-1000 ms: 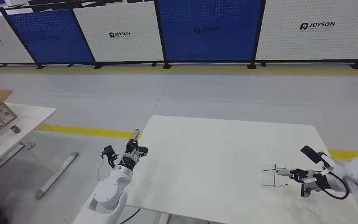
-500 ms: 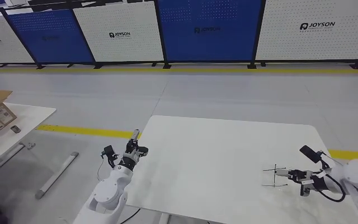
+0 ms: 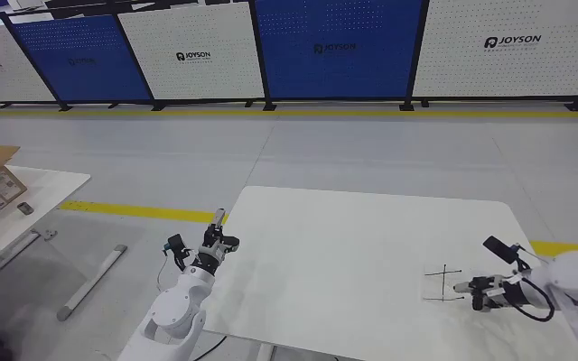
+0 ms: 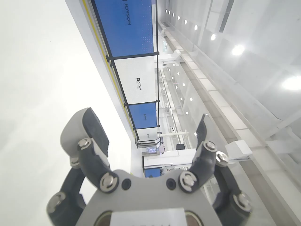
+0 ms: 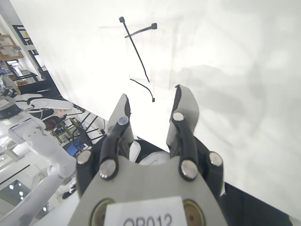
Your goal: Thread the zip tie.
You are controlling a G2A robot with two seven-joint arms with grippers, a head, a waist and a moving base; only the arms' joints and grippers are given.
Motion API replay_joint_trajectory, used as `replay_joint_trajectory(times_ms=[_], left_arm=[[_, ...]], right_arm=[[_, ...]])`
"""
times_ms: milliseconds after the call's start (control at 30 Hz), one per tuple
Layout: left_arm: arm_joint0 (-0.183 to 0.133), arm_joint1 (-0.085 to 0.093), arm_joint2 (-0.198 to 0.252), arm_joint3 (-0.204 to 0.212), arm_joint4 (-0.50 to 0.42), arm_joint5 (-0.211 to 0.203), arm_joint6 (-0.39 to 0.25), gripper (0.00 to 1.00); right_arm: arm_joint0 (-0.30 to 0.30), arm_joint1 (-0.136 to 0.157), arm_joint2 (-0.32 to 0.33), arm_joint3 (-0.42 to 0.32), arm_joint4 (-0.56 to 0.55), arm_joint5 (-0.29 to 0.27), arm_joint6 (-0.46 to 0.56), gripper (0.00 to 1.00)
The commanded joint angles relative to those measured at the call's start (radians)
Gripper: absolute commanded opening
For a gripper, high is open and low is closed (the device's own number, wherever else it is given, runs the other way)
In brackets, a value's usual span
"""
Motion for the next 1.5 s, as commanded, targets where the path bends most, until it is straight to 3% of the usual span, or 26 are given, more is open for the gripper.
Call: replay_joint_trajectory(times_ms=[0, 267, 333, 967, 1100, 1467], left_arm=[[0.0, 0.0, 0.0, 0.0, 0.0, 0.0, 0.0, 1.0], [0.0, 0.0, 0.0, 0.0, 0.0, 0.0, 0.0, 1.0], [0.0, 0.0, 0.0, 0.0, 0.0, 0.0, 0.0, 1.0], [0.0, 0.0, 0.0, 0.0, 0.0, 0.0, 0.0, 1.0], [0.0, 0.0, 0.0, 0.0, 0.0, 0.0, 0.0, 1.0], [0.0, 0.0, 0.0, 0.0, 0.0, 0.0, 0.0, 1.0]], right_arm=[[0.006, -0.004, -0.003, 0.006, -0.009, 0.0, 0.004, 0.32], [0.007, -0.018, -0.007, 0.003, -0.059, 0.0, 0.024, 0.35], [0.011, -0.022, -0.008, 0.006, -0.071, 0.0, 0.029, 0.27], [0.007, -0.058, 0.006, 0.003, -0.134, 0.0, 0.042, 0.11], [0.004, -0.062, 0.01, 0.002, -0.139, 0.0, 0.042, 0.0], [-0.02, -0.063, 0.044, -0.022, -0.149, 0.0, 0.042, 0.0]])
